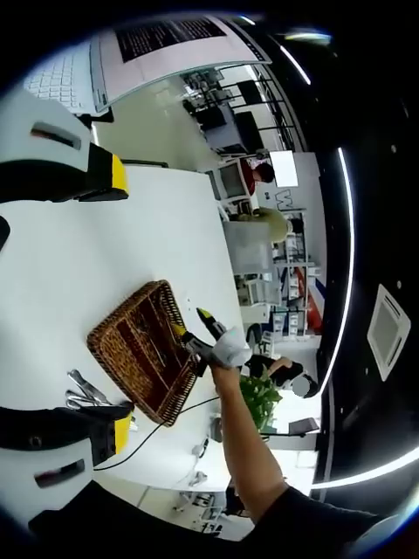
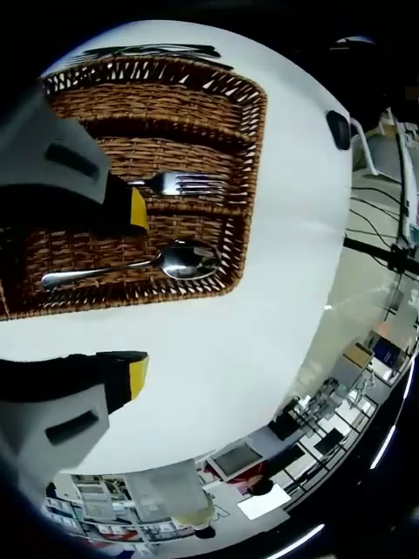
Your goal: Arrange the knives, forks, and spoons in their matching storage slots by inserting each utensil handle-first until every utensil is classified and aligned in the correct compartment
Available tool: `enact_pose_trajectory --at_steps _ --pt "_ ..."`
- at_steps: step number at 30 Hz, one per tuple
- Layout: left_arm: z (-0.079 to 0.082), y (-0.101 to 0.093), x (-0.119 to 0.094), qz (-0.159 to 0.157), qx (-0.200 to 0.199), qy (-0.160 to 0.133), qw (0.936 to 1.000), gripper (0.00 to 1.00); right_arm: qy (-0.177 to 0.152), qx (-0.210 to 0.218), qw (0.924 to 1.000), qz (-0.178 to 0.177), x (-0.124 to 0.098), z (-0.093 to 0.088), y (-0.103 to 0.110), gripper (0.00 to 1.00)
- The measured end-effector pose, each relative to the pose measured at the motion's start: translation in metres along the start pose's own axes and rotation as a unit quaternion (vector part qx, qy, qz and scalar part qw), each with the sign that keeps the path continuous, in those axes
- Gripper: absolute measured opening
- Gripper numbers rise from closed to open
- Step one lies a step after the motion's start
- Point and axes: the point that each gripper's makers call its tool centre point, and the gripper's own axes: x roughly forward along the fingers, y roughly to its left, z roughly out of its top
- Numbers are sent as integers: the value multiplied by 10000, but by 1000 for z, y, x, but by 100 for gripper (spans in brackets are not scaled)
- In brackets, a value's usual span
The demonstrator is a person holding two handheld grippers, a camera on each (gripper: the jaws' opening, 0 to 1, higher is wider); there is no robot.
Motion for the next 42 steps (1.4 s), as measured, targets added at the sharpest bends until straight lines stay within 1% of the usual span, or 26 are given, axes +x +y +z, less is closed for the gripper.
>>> enact_pose_trajectory --at_steps 1,2,3,4,5,7,8,9,10,11,14,16,17,19,22,24,27,30,31,32,34,39,40,42 --pt "2 -1 1 -13 -7 -14 10000 100 -120 212 9995 -178 -14 7 -6 64" --pt "4 -2 2 -24 -19 -30 10000 100 -160 379 9987 -286 -21 7 -9 68" --pt "7 -4 4 -42 -20 -61 10000 100 -189 656 9965 -480 -32 5 -15 70" --pt "9 -6 4 -51 -1 -89 9999 100 -261 802 9946 -597 -40 6 -19 70" --pt "12 -7 5 -67 20 -113 9999 100 -409 1107 9906 -693 -54 8 -23 71" --pt "14 -9 7 -97 30 -140 9998 100 -611 1422 9851 -756 -73 12 -24 74" --pt "16 -10 7 -122 37 -178 9998 100 -713 1513 9819 -891 -86 14 -27 75" --pt "18 -12 8 -140 41 -199 9997 100 -744 1596 9791 -1018 -99 13 -28 77" --pt "20 -15 9 -167 58 -223 9996 100 -751 1631 9781 -1050 -104 13 -29 79" --pt "20 -16 9 -177 70 -232 9995 100 -760 1685 9767 -1091 -117 10 -28 83" --pt "24 -24 11 -266 118 -274 9992 100 -881 1866 9696 -1312 -147 14 -20 91" --pt "25 -30 13 -337 149 -296 9989 100 -953 2011 9651 -1381 -165 12 -14 94" --pt "26 -32 14 -370 158 -297 9987 100 -1011 2095 9611 -1487 -175 10 -11 97" --pt "27 -36 15 -436 194 -321 9983 100 -1061 2186 9576 -1545 -188 9 -2 100" --pt "30 -40 16 -494 242 -341 9979 100 -1071 2319 9528 -1639 -205 2 12 100" --pt "32 -40 17 -509 252 -349 9978 100 -1033 2408 9504 -1676 -216 -6 26 100" --pt "35 -43 17 -520 272 -372 9976 100 -1058 2486 9469 -1741 -231 -13 40 100" --pt "34 -44 17 -528 305 -367 9975 100 -1063 2549 9438 -1814 -244 -18 53 100" --pt "34 -44 17 -532 313 -364 9974 100 -1076 2599 9419 -1838 -248 -19 56 100" --pt "34 -44 17 -533 321 -363 9974 100 -1139 2662 9377 -1919 -255 -21 60 100" --pt "33 -46 17 -529 316 -358 9975 100 -1155 2685 9357 -1976 -264 -23 69 100" --pt "29 -47 17 -499 326 -309 9977 100 -1167 2815 9303 -2043 -279 -29 86 100" --pt "27 -48 17 -484 335 -294 9978 100 -1164 2887 9280 -2046 -283 -32 90 100" --pt "25 -48 17 -442 326 -249 9982 100 -1200 3053 9248 -1926 -285 -35 101 100"
